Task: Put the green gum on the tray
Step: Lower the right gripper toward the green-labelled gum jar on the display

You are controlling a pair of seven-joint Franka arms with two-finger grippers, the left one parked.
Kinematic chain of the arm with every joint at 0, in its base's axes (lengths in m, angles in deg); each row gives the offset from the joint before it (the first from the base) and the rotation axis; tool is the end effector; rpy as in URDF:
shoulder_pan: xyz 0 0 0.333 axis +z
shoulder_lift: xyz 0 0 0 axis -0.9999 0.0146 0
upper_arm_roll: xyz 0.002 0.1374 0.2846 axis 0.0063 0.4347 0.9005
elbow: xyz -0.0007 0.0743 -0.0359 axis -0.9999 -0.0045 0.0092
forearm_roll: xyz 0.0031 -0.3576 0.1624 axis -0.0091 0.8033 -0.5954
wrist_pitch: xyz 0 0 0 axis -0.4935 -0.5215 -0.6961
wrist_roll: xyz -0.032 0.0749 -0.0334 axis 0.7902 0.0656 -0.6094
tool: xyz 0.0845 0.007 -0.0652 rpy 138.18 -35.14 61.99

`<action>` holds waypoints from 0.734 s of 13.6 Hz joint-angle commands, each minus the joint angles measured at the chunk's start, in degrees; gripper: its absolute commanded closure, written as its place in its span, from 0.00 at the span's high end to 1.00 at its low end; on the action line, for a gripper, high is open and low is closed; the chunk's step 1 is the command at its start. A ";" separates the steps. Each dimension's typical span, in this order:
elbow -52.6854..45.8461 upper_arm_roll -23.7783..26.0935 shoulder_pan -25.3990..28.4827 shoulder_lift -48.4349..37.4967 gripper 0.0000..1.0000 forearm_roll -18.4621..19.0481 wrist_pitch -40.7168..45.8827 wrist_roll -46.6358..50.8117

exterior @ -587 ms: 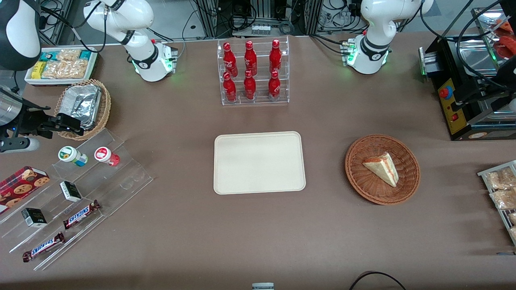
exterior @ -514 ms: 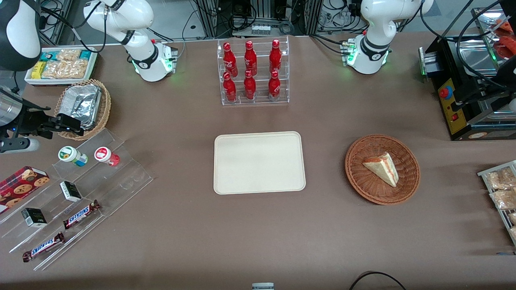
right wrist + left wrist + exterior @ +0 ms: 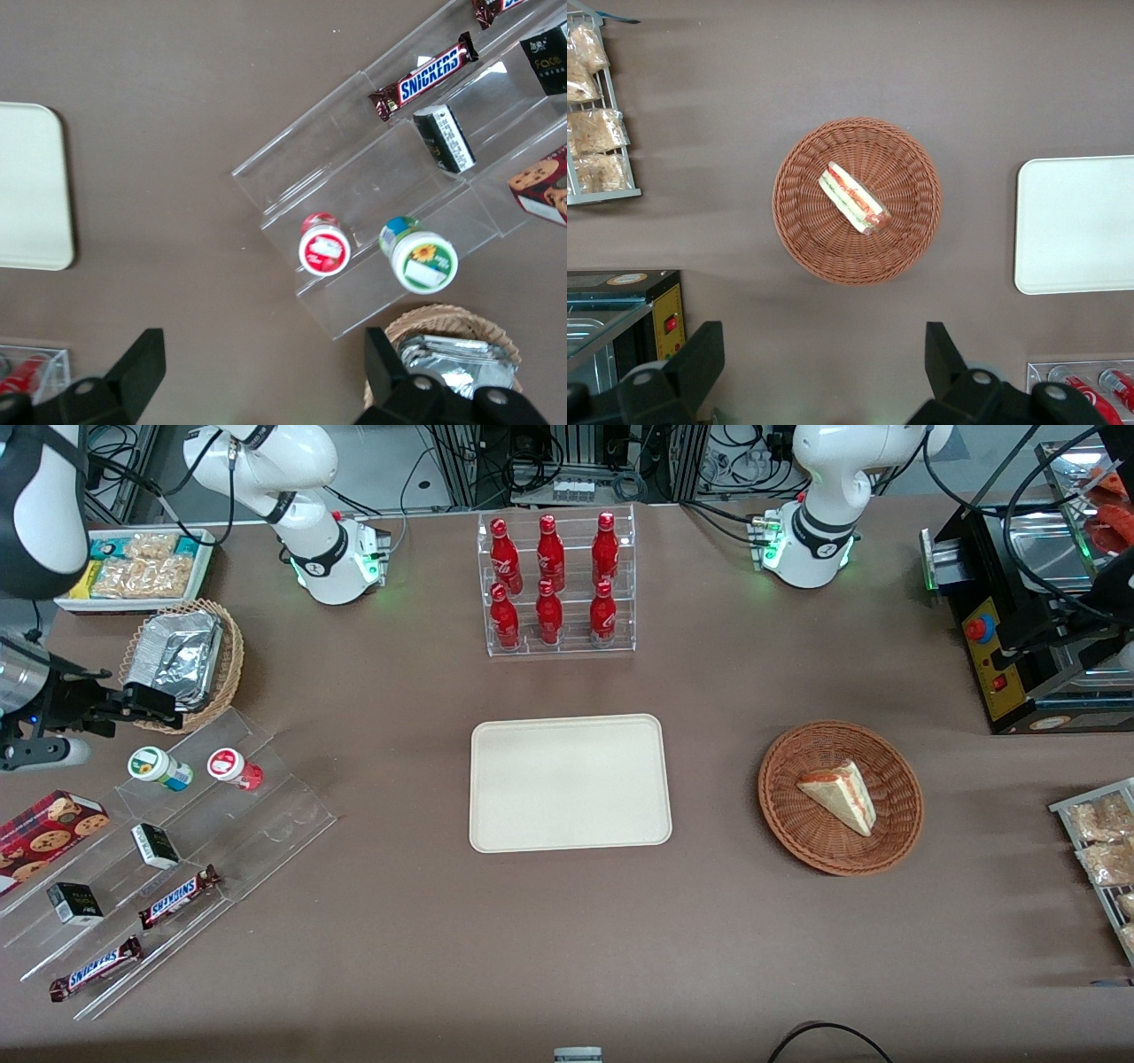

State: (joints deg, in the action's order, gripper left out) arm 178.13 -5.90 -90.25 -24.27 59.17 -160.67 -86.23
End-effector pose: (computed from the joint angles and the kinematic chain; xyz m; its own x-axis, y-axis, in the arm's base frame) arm 0.5579 -0.0532 0.5435 0.9917 0.0903 -0.0918 0.0867 -0.9953 -0.0425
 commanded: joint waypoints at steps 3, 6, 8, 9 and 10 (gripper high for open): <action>11.02 -5.58 -0.41 -0.98 1.00 0.30 -14.53 -20.78; 17.08 -8.84 -0.41 -1.06 1.00 0.30 -23.59 -31.27; 20.26 -10.42 -0.41 -0.98 1.00 0.21 -28.61 -38.64; 21.40 -10.95 -0.41 -0.98 1.00 -0.31 -29.85 -40.86; 22.46 -11.13 -0.41 -0.98 1.00 -0.66 -31.08 -41.49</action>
State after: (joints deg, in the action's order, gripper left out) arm 197.59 -16.66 -90.50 -24.01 59.13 -188.57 -124.59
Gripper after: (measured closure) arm 0.000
